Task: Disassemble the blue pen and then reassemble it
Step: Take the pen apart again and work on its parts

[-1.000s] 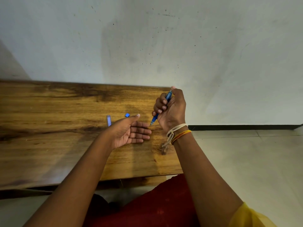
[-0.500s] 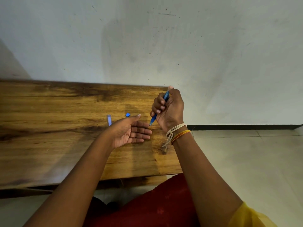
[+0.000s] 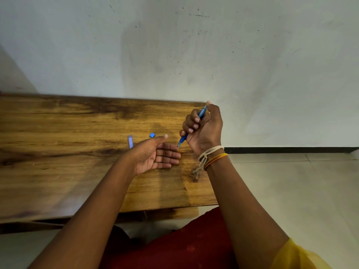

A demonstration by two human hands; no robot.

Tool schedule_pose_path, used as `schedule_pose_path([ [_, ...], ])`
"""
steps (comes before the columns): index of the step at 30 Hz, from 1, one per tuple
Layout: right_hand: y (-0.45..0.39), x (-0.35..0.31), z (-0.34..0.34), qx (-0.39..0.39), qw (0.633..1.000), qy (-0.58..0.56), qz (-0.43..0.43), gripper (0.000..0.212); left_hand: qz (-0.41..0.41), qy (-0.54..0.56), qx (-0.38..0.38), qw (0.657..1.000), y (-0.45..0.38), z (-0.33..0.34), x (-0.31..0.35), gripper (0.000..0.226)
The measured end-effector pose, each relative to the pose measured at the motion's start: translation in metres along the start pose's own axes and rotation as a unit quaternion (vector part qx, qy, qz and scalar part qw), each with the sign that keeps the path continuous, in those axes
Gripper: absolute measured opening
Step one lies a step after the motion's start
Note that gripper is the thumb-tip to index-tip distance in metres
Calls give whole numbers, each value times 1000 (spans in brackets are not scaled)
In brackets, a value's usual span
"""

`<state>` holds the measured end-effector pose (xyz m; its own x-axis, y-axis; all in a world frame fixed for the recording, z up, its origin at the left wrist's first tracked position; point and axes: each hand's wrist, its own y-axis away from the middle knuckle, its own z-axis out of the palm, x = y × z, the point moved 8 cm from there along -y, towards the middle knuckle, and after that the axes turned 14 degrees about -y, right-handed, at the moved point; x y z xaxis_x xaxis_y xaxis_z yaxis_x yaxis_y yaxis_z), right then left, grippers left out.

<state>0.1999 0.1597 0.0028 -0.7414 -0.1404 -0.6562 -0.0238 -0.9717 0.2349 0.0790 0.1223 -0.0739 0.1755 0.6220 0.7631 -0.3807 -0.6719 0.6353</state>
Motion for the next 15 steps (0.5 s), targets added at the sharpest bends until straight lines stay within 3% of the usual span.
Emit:
schedule_pose_path([
  [15,-1,1,2,-6,999,-50,16,53,3,0,-1,1000,1,-1,1,48],
])
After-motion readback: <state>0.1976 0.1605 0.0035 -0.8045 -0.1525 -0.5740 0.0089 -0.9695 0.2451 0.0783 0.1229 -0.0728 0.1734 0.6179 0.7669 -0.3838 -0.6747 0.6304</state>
